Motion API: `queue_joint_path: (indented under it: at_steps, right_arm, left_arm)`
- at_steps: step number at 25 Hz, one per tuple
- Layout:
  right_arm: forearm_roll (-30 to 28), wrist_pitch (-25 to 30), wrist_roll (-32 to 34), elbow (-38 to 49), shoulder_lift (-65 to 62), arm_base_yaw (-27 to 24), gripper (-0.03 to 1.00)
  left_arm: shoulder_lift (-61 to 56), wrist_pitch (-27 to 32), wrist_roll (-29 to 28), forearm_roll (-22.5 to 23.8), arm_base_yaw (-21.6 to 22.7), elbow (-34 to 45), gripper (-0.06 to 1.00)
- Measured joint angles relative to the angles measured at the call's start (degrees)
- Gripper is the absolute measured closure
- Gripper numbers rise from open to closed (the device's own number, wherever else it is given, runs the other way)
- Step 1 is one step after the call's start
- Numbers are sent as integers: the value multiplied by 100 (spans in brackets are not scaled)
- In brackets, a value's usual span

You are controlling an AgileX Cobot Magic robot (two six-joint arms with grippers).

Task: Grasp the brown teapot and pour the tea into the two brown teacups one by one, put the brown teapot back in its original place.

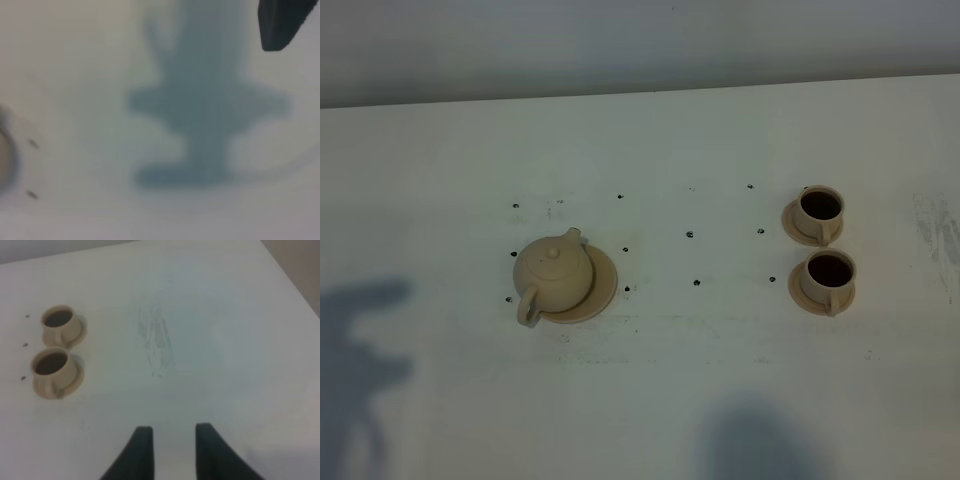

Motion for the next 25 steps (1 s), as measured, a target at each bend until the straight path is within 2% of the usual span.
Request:
queue_joint_path:
  at_steps: [3, 6, 14, 25]
  right_arm:
    - [0, 0, 0, 0, 0, 0, 74]
    - [0, 0, 0, 0, 0, 0, 74]
    - [0, 0, 0, 0, 0, 0, 74]
    - [0, 0, 0, 0, 0, 0, 75]
  left_arm:
    - [-873, 370, 166, -375, 17, 377, 52]
    - [-1674, 482, 117, -606, 17, 714, 52]
    - [-3022, 521, 51, -640, 17, 1477, 52]
    - [-3983, 655, 51, -659, 17, 1639, 52]
